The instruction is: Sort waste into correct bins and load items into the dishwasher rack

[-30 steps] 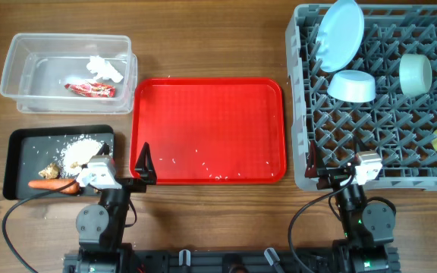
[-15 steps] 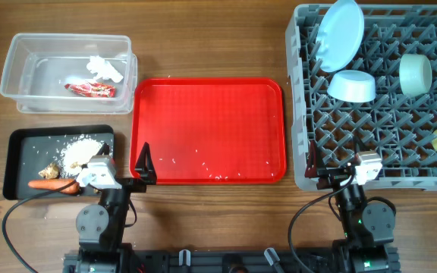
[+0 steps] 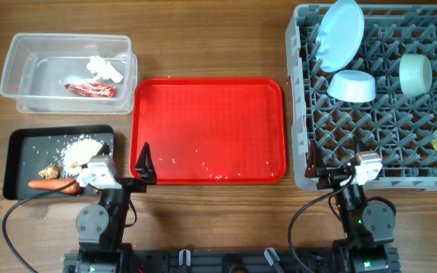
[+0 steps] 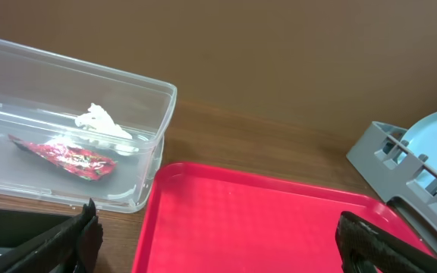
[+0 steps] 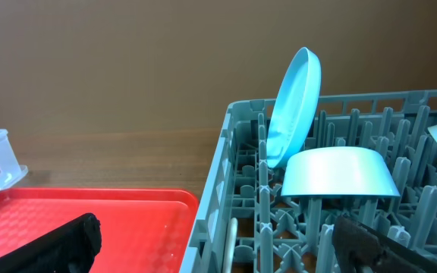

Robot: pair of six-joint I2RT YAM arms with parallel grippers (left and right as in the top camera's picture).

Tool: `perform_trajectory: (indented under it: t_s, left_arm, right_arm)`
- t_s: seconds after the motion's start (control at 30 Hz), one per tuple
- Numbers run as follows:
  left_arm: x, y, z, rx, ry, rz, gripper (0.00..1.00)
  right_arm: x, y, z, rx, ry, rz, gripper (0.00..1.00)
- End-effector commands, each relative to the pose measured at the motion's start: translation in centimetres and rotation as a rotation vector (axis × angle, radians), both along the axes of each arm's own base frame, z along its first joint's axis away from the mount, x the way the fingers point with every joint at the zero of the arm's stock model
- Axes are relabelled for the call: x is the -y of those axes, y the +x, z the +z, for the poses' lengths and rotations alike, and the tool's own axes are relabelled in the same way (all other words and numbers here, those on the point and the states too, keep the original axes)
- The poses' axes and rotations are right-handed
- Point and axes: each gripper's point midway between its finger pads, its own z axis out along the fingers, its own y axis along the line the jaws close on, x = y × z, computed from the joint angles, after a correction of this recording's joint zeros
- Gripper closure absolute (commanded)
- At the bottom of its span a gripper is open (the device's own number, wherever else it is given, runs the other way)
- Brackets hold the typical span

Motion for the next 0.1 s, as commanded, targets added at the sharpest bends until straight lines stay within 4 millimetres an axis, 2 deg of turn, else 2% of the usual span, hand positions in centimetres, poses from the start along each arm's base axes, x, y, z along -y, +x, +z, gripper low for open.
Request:
perform_trajectory:
  t_s: [0.0, 0.07]
  left_arm:
    - [0.17, -0.03, -0.16, 0.003, 0.022, -0.015, 0.00]
    - [0.17, -0.02, -0.17, 0.003, 0.022, -0.015, 0.00]
  right_arm:
    - [-0.28, -0.10, 0.27, 0.015, -0.012, 0.016, 0.00]
    - [-0.28, -0.10, 0.27, 0.015, -0.012, 0.016, 0.00]
